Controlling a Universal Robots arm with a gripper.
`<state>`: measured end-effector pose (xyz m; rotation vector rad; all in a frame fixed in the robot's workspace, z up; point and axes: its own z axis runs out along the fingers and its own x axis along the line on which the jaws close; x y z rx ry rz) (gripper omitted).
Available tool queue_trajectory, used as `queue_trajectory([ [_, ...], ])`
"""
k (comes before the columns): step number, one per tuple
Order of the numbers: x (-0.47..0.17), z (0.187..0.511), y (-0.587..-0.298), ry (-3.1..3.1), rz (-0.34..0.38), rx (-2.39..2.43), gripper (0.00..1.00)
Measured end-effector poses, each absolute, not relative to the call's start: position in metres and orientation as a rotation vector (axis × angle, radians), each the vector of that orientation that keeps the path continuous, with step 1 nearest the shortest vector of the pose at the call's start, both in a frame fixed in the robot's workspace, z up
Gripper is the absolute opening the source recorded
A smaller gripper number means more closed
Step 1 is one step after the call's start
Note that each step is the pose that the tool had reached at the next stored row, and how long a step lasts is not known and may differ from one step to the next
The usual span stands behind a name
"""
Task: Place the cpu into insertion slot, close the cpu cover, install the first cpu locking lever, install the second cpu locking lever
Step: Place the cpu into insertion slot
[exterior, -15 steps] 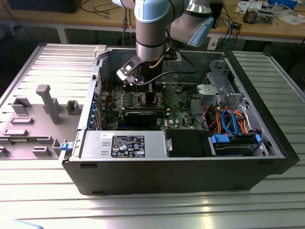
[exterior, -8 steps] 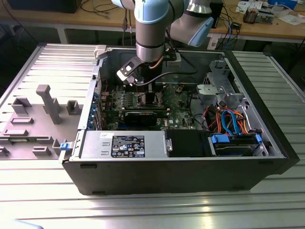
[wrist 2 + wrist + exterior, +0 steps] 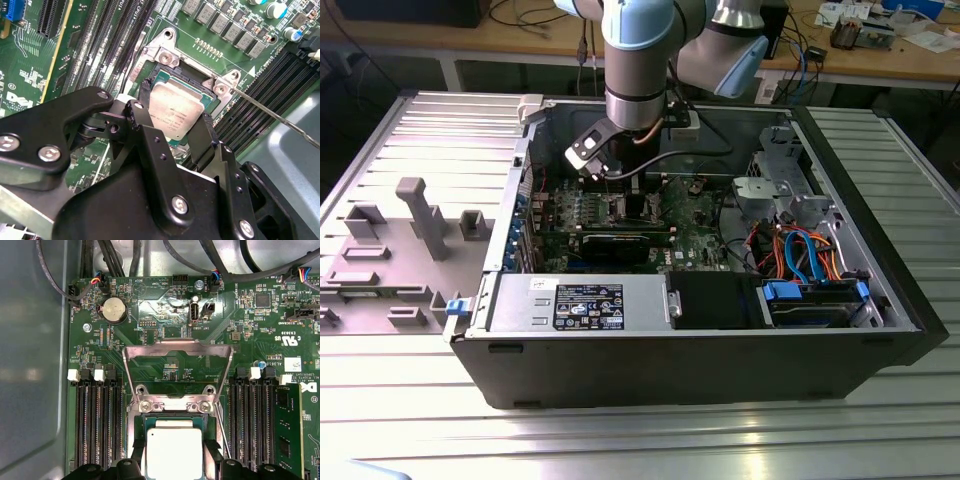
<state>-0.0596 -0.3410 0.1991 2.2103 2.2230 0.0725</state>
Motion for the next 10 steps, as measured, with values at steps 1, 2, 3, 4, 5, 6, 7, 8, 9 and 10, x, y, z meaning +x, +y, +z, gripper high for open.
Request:
queue_trajectory([
  [1, -0.0597, 0.1991, -0.341, 2.223, 0.073, 2.21, 0.54],
  [2, -0.0597, 0.1991, -0.341, 2.223, 0.073, 2.21, 0.54],
  [3, -0.0596, 0.1991, -0.341, 2.223, 0.073, 2.21, 0.54],
  [4, -0.0597, 0.1991, -0.341, 2.223, 0.073, 2.21, 0.54],
  [5, -0.0596, 0.1991, -0.341, 2.223, 0.073, 2.21, 0.54],
  [6, -0.0596, 0.1991, -0.341, 2.223, 0.073, 2.21, 0.54],
  [7, -0.0597, 0.1991, -0.341, 2.223, 0.073, 2.21, 0.54],
  [8, -0.0597, 0.1991, -0.341, 2.223, 0.073, 2.21, 0.54],
  [9, -0.0597, 0.199, -0.341, 2.223, 0.073, 2.211, 0.54],
  [10, -0.0596, 0.1991, -0.341, 2.223, 0.073, 2.211, 0.54],
])
